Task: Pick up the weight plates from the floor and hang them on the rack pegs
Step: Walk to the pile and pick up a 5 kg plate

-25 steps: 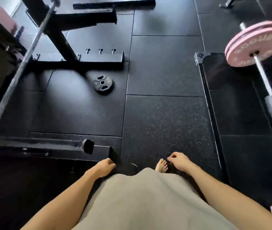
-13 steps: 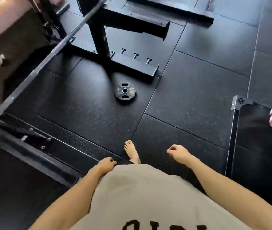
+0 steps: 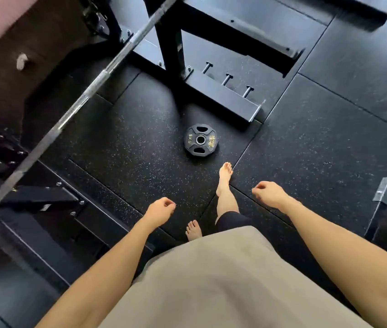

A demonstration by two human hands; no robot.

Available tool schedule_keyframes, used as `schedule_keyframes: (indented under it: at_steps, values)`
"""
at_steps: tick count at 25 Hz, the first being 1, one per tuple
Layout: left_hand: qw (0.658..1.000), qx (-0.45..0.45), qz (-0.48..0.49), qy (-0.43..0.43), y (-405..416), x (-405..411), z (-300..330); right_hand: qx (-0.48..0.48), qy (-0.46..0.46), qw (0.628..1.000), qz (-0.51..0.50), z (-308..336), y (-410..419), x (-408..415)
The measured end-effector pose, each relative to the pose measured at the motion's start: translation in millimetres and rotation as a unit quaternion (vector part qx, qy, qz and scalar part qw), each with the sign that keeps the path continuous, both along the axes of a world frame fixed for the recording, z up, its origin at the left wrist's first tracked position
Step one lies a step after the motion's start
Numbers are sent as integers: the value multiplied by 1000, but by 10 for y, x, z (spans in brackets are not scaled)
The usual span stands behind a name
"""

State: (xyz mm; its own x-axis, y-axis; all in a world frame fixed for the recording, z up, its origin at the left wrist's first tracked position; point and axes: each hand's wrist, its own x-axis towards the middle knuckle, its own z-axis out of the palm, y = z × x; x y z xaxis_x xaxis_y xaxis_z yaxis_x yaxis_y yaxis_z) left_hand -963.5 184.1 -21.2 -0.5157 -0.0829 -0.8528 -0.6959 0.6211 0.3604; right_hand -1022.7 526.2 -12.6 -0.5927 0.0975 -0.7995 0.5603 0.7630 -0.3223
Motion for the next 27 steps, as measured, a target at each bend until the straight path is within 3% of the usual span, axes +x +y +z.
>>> schedule_keyframes:
  at_steps: [5, 9, 17, 21, 24, 27]
  values:
    - [989, 0, 121, -80, 237, -871, -531, 1, -34, 999, 32, -655, 51, -1557]
    - [971, 5, 200, -128, 513, -1653, -1352, 3, -44, 997, 62, -1504, -103, -2526]
    - [935, 7, 292, -200, 695, -2675, -4091, 8, -7, 995, 98, -4222, -631, -3841]
    - [913, -24, 354, -201, 592, -2536, -5929, 27, 37, 991, 125, -5390, -873, -4221]
    - [881, -10, 433, -190, 718, -2756, -6287, 33, 86, 981, 170, -5924, -1121, -4389]
    - [832, 38, 527, -169, 1000, -3186, -6124, 83, 130, 951, 267, -6285, -1320, -4436]
